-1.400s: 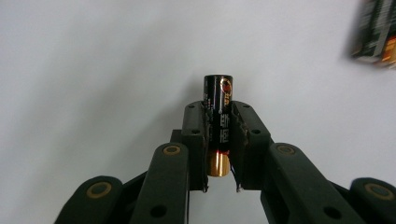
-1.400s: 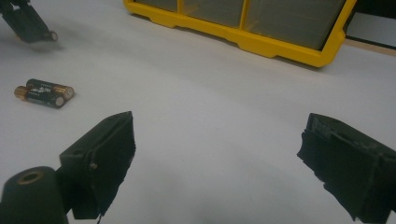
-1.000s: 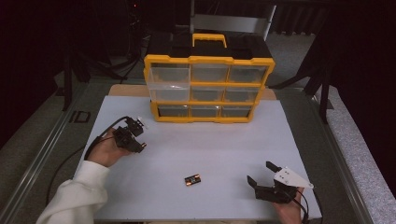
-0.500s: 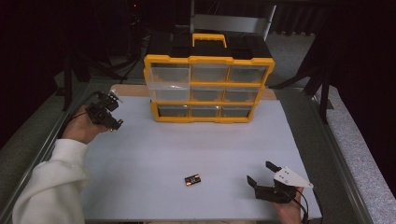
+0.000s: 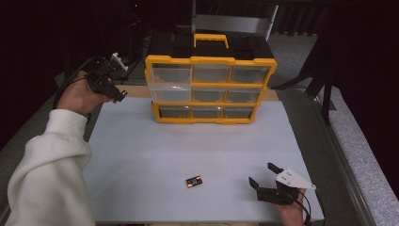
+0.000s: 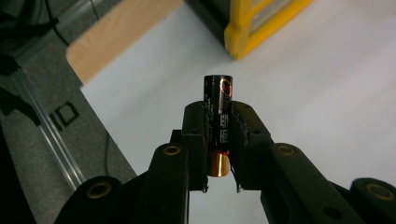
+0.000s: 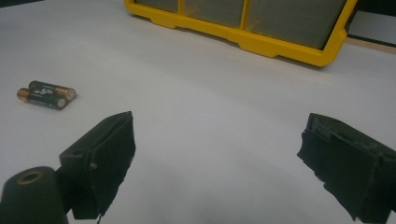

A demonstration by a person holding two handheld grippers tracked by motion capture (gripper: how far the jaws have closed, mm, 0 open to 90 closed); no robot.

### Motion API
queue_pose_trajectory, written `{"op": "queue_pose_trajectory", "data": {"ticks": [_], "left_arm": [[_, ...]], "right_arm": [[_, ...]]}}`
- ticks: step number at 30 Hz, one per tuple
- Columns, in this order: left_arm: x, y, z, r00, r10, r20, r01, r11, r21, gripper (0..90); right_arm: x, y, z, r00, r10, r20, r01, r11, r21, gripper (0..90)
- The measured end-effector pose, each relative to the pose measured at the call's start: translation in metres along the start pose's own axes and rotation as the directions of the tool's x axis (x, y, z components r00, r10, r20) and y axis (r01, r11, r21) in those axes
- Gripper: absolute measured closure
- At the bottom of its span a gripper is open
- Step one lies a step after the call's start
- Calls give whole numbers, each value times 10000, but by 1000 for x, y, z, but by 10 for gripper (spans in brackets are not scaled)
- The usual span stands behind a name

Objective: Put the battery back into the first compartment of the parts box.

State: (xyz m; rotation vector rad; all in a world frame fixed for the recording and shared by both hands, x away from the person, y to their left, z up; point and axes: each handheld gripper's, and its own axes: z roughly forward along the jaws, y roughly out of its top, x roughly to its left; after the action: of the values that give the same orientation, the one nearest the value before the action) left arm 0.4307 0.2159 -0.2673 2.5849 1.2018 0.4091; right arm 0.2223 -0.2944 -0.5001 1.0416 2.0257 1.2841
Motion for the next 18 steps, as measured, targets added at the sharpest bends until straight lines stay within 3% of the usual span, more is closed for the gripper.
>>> {"op": "queue_pose_trajectory", "data": {"ticks": [12,18], "left_arm": [[-15,45,-40,9987,513,-63,-516,9963,-689,777],[-35,72,-55,9946,1034,12,-1028,9899,-977,777]], "right_arm": [[0,0,1,10000,-34,-23,34,10000,10,96],[1,0,1,10000,-23,-59,23,10000,42,97]]}}
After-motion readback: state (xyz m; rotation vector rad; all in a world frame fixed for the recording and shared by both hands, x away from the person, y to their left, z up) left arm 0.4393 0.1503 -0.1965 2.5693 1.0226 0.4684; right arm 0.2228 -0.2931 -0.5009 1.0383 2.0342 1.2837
